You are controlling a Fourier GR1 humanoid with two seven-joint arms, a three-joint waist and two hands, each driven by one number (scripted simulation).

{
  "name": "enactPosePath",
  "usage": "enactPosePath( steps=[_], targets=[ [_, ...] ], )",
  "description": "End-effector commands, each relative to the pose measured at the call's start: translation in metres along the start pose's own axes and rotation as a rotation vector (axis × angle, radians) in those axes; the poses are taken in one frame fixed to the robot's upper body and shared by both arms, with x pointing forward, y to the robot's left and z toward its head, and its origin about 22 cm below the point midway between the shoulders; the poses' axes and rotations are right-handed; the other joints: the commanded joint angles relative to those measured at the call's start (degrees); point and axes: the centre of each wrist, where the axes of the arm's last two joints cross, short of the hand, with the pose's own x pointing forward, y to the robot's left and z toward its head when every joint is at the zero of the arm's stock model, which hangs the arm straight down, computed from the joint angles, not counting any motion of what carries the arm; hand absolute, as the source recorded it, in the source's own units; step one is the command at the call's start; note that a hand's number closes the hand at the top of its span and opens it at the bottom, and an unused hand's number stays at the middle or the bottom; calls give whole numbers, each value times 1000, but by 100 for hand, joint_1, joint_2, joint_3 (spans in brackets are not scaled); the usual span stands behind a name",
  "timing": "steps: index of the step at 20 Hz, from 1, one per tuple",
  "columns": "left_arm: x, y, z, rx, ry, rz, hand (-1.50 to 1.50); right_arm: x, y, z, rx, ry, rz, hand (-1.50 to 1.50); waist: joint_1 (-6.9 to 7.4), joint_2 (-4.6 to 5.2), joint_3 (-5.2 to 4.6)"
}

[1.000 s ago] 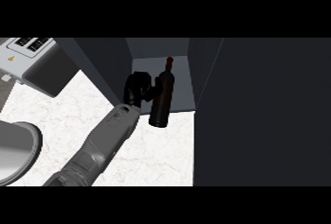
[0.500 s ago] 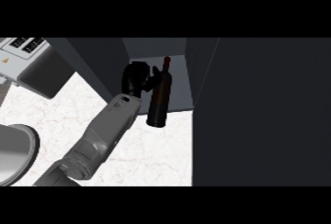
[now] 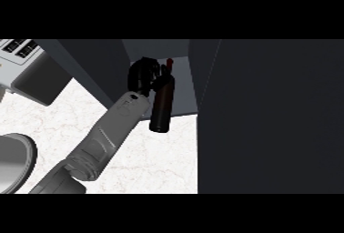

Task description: Pick up the wine, place it into the cabinet and close the cabinet

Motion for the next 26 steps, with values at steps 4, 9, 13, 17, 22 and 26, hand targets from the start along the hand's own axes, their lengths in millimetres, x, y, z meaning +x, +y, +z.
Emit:
enactPosePath(
  steps=[4,9,13,17,22,26],
  targets=[
    [21,1,-9,32,4,-7,150,23,8,-1,26,-53,-41,-150,-70,14,-6],
    [23,0,-8,37,68,-52,150,12,1,-3,48,-42,-38,-150,-179,28,4],
    [7,1,-4,55,103,-127,150,16,5,4,47,-37,-36,-150,-155,18,2],
    [20,4,-13,118,103,-162,150,9,-3,-3,42,-60,-37,-150,-143,59,4],
    [12,3,-9,131,99,-223,-150,13,5,-4,68,-42,-34,-150,-200,52,1],
    [0,4,-6,99,111,-283,-150,16,3,-5,49,-44,-21,-150,-125,64,-5]
  ],
)
